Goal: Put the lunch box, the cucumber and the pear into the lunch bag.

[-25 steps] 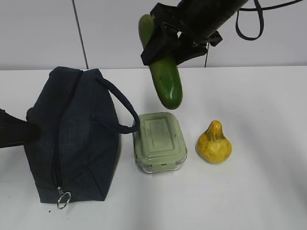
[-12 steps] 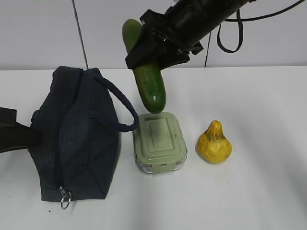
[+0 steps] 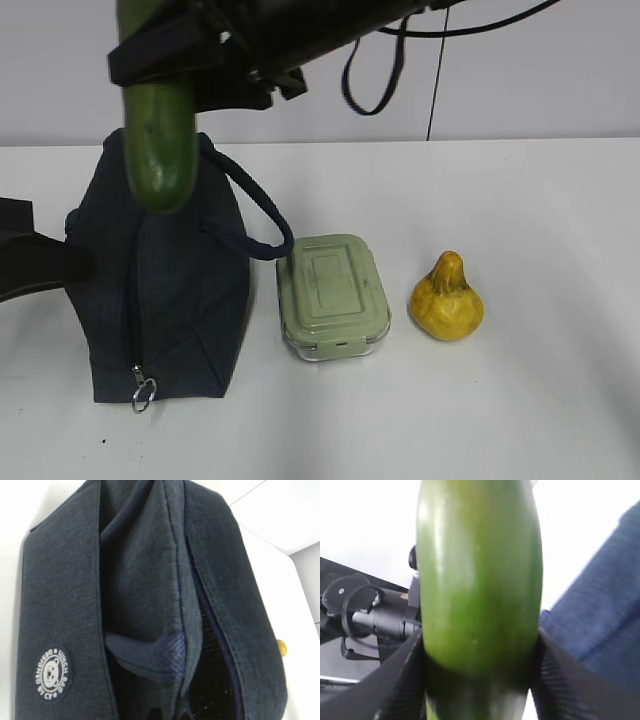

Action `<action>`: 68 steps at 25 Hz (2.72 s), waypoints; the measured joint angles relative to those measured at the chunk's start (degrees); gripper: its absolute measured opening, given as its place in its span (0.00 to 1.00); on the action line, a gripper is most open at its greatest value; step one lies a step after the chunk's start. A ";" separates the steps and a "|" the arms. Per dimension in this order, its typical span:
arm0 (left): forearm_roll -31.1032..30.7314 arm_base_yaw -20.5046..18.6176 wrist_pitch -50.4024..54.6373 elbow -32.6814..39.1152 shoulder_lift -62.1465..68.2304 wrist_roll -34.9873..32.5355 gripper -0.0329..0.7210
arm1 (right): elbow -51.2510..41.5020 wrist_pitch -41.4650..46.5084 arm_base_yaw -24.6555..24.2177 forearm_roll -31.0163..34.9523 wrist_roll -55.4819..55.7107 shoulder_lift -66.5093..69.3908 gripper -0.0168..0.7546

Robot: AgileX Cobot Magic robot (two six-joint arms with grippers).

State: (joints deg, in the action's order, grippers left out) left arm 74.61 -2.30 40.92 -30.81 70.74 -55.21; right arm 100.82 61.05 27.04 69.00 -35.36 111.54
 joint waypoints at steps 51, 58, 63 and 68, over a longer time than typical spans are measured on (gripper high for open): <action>4.90 0.00 -0.44 0.00 0.07 -2.04 0.02 | 1.59 6.03 2.54 -69.98 27.26 -8.19 0.79; 4.90 0.00 -0.44 0.00 0.07 -2.09 0.02 | -1.26 9.56 2.32 -79.34 36.22 -8.24 0.73; 2.91 0.00 -0.08 0.00 0.07 -2.09 0.02 | -9.96 9.56 2.32 -80.88 36.86 -7.88 0.69; 1.27 0.00 0.24 0.00 0.07 -2.09 0.02 | -16.15 9.43 2.28 -85.00 37.23 -6.89 0.69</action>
State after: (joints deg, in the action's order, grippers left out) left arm 75.88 -2.30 41.16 -30.81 70.81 -57.30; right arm 84.67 70.48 29.32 -16.01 1.87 104.65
